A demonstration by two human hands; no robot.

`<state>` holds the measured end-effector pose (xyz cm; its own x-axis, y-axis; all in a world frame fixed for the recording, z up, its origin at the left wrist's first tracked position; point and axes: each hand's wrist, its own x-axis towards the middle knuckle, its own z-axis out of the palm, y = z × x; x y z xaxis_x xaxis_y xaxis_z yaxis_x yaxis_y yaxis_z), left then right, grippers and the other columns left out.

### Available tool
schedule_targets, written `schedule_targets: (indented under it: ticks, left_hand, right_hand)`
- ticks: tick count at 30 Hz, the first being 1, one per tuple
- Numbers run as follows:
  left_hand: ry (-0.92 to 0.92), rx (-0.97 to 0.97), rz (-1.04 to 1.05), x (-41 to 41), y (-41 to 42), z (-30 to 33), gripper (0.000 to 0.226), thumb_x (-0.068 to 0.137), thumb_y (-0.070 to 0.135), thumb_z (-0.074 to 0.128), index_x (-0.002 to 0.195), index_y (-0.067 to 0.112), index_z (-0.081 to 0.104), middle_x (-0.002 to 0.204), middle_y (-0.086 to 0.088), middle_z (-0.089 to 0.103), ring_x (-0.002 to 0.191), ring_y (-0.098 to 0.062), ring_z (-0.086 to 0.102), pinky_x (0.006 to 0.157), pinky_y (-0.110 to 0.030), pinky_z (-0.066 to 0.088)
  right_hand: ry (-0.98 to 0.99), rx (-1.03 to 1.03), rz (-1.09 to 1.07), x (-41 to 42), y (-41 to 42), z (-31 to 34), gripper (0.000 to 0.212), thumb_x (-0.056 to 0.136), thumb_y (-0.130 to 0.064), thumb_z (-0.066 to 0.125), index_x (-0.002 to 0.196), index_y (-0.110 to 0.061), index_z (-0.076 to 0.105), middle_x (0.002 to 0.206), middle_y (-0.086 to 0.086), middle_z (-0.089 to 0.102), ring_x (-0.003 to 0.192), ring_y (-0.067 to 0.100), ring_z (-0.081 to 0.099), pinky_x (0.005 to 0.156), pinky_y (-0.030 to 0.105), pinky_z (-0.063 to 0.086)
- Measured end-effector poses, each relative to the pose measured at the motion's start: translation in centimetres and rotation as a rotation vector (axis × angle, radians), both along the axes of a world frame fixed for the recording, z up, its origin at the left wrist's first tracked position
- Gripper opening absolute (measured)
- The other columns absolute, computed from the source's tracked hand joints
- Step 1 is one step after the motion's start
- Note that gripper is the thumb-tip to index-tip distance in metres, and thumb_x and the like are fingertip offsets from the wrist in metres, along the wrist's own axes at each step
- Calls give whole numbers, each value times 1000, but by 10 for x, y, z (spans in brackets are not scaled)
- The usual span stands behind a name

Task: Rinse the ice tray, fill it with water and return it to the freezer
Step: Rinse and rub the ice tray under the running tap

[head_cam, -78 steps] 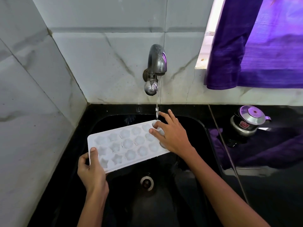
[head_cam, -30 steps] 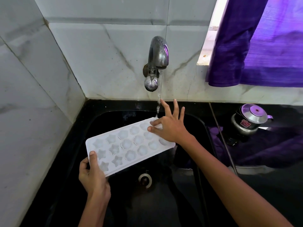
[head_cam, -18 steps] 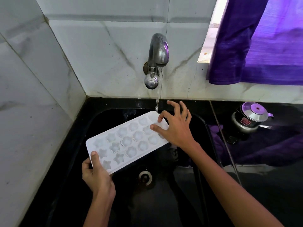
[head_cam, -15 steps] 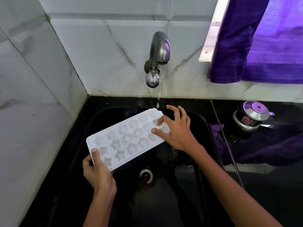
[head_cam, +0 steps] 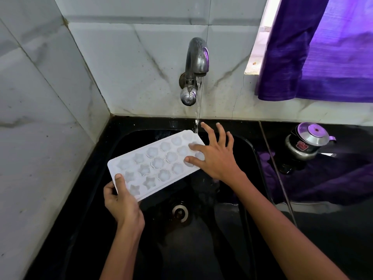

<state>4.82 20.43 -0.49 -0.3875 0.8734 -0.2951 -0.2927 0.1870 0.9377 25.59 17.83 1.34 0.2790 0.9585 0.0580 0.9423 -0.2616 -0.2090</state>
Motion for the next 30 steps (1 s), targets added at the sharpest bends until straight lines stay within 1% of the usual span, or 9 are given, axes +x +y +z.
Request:
schedule_targets:
  ticks: [4,6,9,14,20,23,26,28,30]
  left_hand:
    - [4,0,-20,-3,3,2,17,96,32,52,81,24,48,86,6,62,72,-6,63,58,-23,55]
    - [-5,4,-32,-3,3,3,18,96,32,51,81,23,48,87,5,63,74,-8,63,62,-27,55]
    - [13,22,-50,-2,4,7,18,96,32,51,81,23,47,86,5,62,74,-8,63,60,-27,56]
    - [26,25,-67,-1,3,8,17,95,33,52,82,24,47,88,5,63,76,-10,64,66,-33,54]
    - [12,4,-71,4,0,9,17,96,33,51,82,24,46,87,5,63,74,-9,64,61,-31,56]
    - [8,-14,-68,2,1,8,17,96,33,51,82,24,47,87,5,63,74,-10,64,61,-31,56]
    - [-6,-37,-72,1,1,7,17,96,33,50,83,24,47,88,5,63,74,-9,64,54,-27,56]
    - [-4,-47,-79,2,1,7,16,96,34,50,86,21,48,88,5,63,73,-9,64,54,-27,56]
    - [-7,-57,-83,3,1,9,18,96,35,50,95,16,48,88,5,63,73,-9,64,54,-28,57]
  right_hand:
    - [-30,-1,-27,2,2,6,53,76,-78,45,112,-42,62,159,-4,2,143,32,-20,111,56,-14]
    - [-9,-1,-10,3,2,9,53,77,-77,44,113,-40,60,159,-4,1,143,31,-21,112,57,-12]
    - [-12,-21,43,5,1,10,52,83,-73,40,121,-41,57,160,-2,-5,142,32,-23,111,59,-13]
    - [-88,-7,-10,6,-2,13,55,76,-79,41,111,-43,62,159,-3,1,142,32,-23,108,60,-17]
    - [-201,12,-27,-2,-3,12,56,83,-75,35,124,-45,56,161,-1,-8,142,35,-26,105,62,-20]
    - [-158,66,-38,-3,-2,13,52,78,-76,45,112,-42,65,161,-3,1,142,35,-25,106,62,-18]
    - [-105,122,-70,0,-2,16,52,71,-78,52,105,-43,68,160,-4,3,141,32,-24,106,60,-18]
    - [-127,74,-65,1,-2,17,54,73,-79,48,112,-46,64,161,-3,-4,141,34,-26,106,62,-18]
    - [-151,21,-50,0,-1,17,56,77,-79,41,120,-47,59,161,-1,-9,140,36,-28,105,64,-18]
